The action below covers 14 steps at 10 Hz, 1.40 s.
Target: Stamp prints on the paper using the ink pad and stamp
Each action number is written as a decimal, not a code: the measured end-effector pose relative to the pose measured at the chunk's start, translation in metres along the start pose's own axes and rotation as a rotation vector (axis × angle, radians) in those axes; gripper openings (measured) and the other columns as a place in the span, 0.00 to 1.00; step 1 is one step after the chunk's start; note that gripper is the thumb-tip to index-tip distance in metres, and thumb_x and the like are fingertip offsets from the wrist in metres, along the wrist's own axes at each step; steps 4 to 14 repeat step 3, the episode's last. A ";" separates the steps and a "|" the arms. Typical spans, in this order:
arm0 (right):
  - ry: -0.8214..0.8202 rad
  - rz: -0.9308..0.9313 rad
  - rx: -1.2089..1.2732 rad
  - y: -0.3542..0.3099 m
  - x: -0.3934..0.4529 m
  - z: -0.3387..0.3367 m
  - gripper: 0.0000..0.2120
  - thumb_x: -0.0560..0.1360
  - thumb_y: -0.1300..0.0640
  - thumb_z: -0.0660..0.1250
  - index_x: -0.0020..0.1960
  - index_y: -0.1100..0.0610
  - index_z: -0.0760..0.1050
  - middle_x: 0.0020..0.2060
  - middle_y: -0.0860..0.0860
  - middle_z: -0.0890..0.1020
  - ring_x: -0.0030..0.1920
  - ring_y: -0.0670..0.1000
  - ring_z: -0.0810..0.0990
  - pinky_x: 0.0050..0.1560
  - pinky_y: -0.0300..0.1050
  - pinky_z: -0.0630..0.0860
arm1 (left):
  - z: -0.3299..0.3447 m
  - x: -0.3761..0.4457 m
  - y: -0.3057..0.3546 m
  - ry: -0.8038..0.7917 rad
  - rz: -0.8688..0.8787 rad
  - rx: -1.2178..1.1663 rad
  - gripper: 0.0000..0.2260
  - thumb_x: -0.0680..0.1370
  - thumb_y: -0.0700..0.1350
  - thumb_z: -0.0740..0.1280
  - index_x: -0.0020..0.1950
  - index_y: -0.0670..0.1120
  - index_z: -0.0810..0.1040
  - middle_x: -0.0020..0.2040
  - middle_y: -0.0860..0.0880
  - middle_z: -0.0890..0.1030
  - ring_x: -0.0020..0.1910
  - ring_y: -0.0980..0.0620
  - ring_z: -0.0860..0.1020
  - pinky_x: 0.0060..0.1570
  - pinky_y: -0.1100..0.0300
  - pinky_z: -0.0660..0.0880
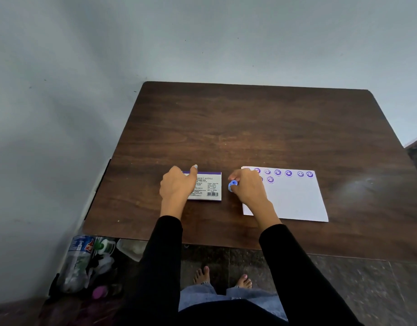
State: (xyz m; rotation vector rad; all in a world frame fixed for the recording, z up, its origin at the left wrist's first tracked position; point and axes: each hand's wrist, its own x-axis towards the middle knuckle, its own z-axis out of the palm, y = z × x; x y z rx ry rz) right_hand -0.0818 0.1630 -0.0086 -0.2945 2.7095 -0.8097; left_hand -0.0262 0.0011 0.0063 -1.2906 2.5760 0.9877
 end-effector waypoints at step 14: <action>0.096 -0.021 0.032 0.011 -0.006 -0.017 0.16 0.69 0.56 0.67 0.56 0.51 0.76 0.55 0.49 0.81 0.55 0.54 0.78 0.48 0.45 0.72 | 0.029 -0.033 0.025 0.237 0.391 0.059 0.21 0.82 0.48 0.57 0.72 0.40 0.65 0.69 0.41 0.73 0.71 0.43 0.66 0.71 0.44 0.58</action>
